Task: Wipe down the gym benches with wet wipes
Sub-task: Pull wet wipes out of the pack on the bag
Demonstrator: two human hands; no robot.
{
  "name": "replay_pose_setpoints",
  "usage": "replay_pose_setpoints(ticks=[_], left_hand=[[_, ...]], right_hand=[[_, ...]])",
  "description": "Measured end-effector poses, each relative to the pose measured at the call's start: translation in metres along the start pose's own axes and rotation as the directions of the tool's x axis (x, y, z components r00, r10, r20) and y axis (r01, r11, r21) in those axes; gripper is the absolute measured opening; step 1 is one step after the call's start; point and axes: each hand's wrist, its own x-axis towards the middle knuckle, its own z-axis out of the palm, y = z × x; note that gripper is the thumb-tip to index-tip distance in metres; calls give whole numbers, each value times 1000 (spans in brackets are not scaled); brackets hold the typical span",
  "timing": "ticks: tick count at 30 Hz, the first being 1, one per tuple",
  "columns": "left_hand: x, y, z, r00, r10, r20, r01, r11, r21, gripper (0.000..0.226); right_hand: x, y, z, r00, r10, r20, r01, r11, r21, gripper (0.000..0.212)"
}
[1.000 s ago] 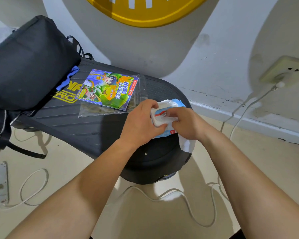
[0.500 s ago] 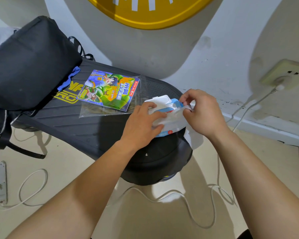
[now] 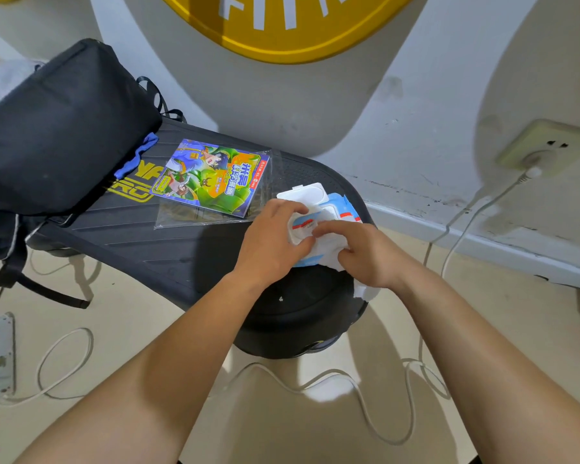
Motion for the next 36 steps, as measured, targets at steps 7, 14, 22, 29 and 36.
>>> replay_pose_setpoints(ticks=[7, 14, 22, 29, 36], left_hand=[[3, -4, 4, 999, 41, 24, -43, 997, 66, 35], [2, -9, 5, 999, -5, -33, 5, 1000, 0, 10], [4, -20, -9, 997, -28, 67, 39, 986, -163, 23], [6, -21, -21, 982, 48, 184, -42, 998, -40, 27], [6, -15, -14, 998, 45, 49, -43, 998, -48, 16]], right_hand=[[-1, 1, -2, 992, 10, 125, -28, 988, 150, 40], [-6, 5, -5, 998, -32, -49, 23, 985, -174, 68], [-3, -3, 8, 997, 46, 68, -37, 991, -126, 66], [1, -6, 8, 997, 63, 47, -50, 973, -224, 68], [9, -7, 14, 999, 35, 15, -30, 959, -282, 66]])
